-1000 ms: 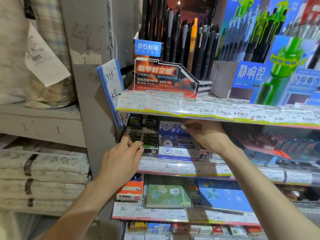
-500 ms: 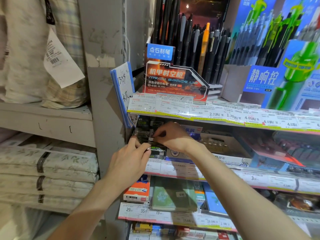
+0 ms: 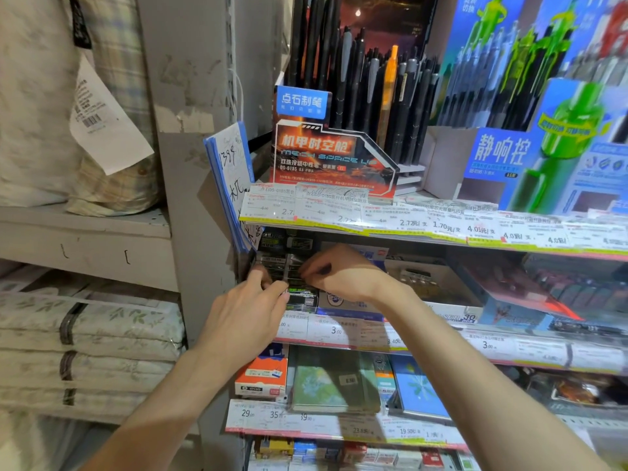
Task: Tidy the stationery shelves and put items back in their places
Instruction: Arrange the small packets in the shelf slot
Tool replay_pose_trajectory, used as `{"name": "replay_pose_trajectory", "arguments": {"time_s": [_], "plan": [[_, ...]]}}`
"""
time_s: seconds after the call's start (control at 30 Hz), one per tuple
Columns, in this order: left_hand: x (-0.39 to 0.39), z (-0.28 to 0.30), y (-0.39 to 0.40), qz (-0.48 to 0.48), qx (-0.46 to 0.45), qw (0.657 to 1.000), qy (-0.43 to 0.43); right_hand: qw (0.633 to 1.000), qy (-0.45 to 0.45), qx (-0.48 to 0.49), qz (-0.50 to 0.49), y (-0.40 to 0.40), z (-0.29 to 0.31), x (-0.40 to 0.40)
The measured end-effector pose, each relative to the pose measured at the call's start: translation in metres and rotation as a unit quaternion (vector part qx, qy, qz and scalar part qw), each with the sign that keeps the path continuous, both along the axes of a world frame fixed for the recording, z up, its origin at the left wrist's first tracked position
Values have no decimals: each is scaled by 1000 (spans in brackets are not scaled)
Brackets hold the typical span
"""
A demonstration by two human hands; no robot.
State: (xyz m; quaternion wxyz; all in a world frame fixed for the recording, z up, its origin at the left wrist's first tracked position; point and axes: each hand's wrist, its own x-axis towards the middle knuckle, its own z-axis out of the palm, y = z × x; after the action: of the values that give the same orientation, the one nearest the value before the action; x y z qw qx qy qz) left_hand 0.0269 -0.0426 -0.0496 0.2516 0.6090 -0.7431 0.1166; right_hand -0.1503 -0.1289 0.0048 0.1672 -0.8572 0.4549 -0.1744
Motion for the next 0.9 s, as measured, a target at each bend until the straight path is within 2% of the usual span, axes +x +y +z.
{"name": "replay_pose_trajectory", "arguments": {"time_s": [0.13, 0.23, 0.47, 0.67, 0.9], "plan": [[-1, 0, -1, -7, -11, 1000, 7, 998, -40, -15, -41, 7, -2, -12], [-1, 1, -2, -1, -1, 1000, 21, 990, -46, -68, -119, 9, 1, -41], [-3, 1, -3, 4, -8, 1000, 29, 939, 107, -109, -308, -8, -8, -112], [-4, 0, -2, 6, -9, 999, 41, 931, 134, -97, -325, -22, -22, -125], [-3, -1, -2, 11, 6, 999, 50, 939, 111, -86, -313, -16, -19, -124]]}}
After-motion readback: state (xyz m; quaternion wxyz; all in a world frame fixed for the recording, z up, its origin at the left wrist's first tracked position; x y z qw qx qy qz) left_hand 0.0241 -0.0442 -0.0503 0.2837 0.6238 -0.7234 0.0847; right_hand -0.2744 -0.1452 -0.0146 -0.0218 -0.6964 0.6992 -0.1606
